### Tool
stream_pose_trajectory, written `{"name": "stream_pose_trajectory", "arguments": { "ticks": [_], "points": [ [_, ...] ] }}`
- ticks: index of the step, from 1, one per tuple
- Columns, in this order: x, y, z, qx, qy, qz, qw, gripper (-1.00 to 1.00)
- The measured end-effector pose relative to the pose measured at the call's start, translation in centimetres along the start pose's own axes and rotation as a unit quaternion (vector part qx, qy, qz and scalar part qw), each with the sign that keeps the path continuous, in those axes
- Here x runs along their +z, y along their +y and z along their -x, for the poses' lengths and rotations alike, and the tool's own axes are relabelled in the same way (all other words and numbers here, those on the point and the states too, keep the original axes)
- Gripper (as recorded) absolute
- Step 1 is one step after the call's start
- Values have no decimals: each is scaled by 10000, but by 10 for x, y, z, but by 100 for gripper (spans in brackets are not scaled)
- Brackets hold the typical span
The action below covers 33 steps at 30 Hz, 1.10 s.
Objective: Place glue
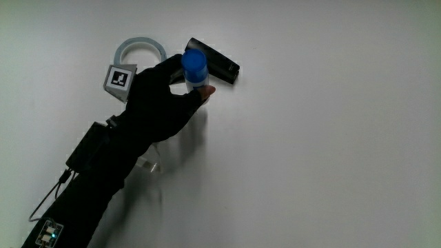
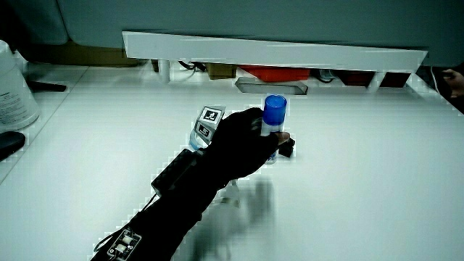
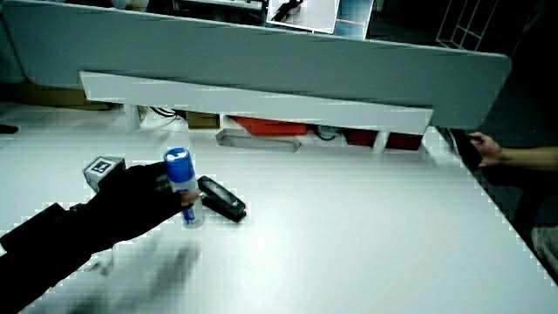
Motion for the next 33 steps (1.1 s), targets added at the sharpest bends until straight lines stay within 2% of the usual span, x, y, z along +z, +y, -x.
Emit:
{"name": "stream_pose_trajectory", "arguments": {
  "ticks": [3, 7, 8, 12, 13, 14, 18, 20, 21, 24, 26, 27, 29, 33],
  "points": [
    [3, 2, 11, 201, 121, -139, 9996, 0],
    [5, 4, 24, 273, 58, -241, 9993, 0],
    [5, 4, 26, 375, 79, -262, 9989, 0],
    [4, 4, 32, 474, 102, -217, 9986, 0],
    [3, 3, 33, 573, 170, -223, 9980, 0],
    [3, 4, 34, 541, 87, -198, 9983, 0],
    [3, 4, 39, 590, 128, -237, 9979, 0],
    [2, 4, 38, 483, 96, -234, 9985, 0],
    [2, 3, 38, 569, 166, -244, 9979, 0],
    [0, 3, 40, 514, 229, -222, 9982, -15],
    [0, 3, 40, 573, 155, -231, 9980, -25],
    [0, 3, 41, 513, 109, -242, 9983, -30],
    [-1, 2, 40, 655, 201, -224, 9974, -40],
    [-1, 2, 42, 640, 57, -222, 9977, -60]
  ]
}}
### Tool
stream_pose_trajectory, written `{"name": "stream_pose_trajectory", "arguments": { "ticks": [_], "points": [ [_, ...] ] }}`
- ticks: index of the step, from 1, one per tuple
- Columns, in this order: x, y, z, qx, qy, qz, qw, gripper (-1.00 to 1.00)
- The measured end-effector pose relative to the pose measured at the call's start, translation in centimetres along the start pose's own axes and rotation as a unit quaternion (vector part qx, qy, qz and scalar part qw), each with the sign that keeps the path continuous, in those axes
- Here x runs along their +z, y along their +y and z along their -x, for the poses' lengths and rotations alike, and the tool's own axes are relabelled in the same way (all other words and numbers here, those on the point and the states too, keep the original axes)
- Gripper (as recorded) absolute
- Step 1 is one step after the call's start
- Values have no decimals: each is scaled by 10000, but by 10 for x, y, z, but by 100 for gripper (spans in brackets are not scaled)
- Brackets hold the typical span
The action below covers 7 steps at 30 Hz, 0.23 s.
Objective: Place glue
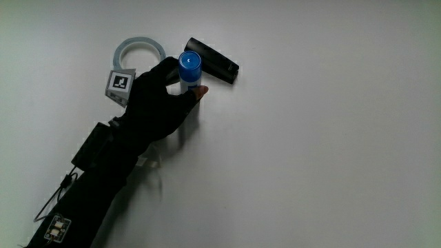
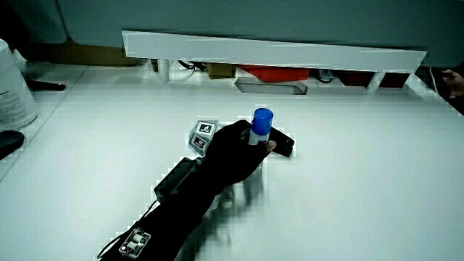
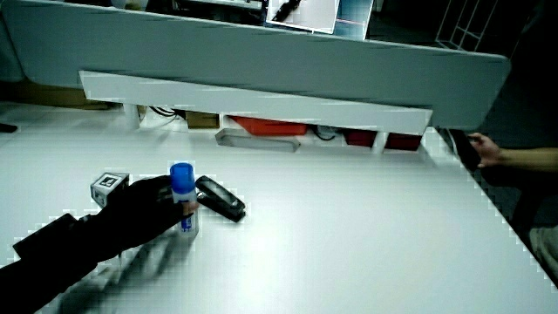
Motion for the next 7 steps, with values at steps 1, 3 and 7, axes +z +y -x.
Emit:
{"name": "stream_pose_trajectory", "arguments": {
  "ticks": [1, 3, 7],
  "points": [
    [1, -2, 0, 64, -157, 7, 9999, -65],
    [4, -6, 1, -44, -339, -43, 9994, -75],
    [13, -22, -9, -149, -474, -89, 9987, -95]
  ]
}}
